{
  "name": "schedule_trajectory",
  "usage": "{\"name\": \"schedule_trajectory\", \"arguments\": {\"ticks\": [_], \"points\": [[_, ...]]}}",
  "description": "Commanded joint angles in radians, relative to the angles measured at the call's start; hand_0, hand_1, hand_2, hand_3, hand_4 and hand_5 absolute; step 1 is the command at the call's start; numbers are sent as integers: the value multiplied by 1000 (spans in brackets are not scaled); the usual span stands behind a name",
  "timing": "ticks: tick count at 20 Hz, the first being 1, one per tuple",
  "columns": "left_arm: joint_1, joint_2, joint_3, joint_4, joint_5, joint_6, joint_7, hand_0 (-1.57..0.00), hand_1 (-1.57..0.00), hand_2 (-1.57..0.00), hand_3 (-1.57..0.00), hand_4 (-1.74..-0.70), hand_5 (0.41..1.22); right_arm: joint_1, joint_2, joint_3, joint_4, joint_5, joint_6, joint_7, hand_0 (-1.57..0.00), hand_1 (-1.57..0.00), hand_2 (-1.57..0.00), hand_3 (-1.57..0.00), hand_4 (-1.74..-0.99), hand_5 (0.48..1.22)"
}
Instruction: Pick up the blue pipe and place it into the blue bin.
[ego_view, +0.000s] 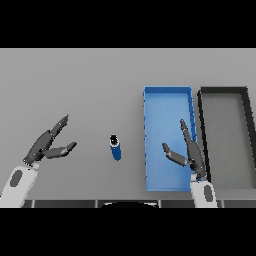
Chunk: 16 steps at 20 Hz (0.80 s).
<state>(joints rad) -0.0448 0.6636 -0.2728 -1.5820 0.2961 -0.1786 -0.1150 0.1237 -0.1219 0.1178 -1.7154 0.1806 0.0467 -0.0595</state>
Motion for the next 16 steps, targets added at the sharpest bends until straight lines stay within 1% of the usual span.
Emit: {"name": "schedule_trajectory", "arguments": {"ticks": [1,2,3,4,6,8,9,11,12,13,14,15,16], "points": [[17,7,-19,-32,-5,-19,-10,1,1,1,1,-1096,567,3,0,2,-3,-3,4,-10,1,1,1,1,-1193,605],[16,3,-37,-35,-8,-38,-8,1,1,1,1,-1102,554,-1,-4,3,-3,-6,12,-13,1,1,1,1,-1198,607],[23,2,-58,-66,-11,-47,8,1,1,1,1,-1111,534,-2,-2,4,-2,-9,14,-1,1,1,1,1,-1201,609],[37,3,-75,-91,-7,-56,29,1,1,1,1,-1124,514,-5,0,7,-3,-5,12,-1,1,1,1,1,-1205,611],[32,-19,-118,-101,-31,-77,33,1,1,1,1,-1158,497,-6,-10,0,-9,-8,14,-2,1,1,1,1,-1208,612],[30,-67,-167,-86,-99,-57,33,1,1,1,1,-1176,484,4,8,16,-12,6,6,1,1,1,1,1,-1212,613],[32,-82,-186,-102,-118,-50,34,1,1,1,1,-1176,475,-2,7,9,-6,-2,8,11,1,1,1,1,-1217,615],[8,-122,-209,-91,-151,-31,30,1,1,1,1,-1186,466,8,10,18,-27,0,10,11,1,1,1,1,-1223,619],[17,-128,-216,-90,-159,-28,24,1,1,1,1,-1186,464,12,7,11,-22,-5,10,13,1,1,1,1,-1223,620],[10,-148,-227,-74,-168,-24,39,1,1,1,1,-1189,463,8,6,8,-16,-8,12,22,1,1,1,1,-1228,621],[-10,-167,-231,-59,-174,-19,49,1,1,1,1,-1193,465,6,7,11,-25,-2,8,25,1,1,1,1,-1230,622],[-19,-194,-242,-34,-177,-20,57,1,1,1,1,-1200,467,26,8,16,-38,-2,10,7,1,1,1,1,-1231,623],[-29,-211,-245,-17,-174,-23,55,1,1,1,1,-1206,468,24,4,12,-43,-6,11,16,1,1,1,1,-1229,622]]}}
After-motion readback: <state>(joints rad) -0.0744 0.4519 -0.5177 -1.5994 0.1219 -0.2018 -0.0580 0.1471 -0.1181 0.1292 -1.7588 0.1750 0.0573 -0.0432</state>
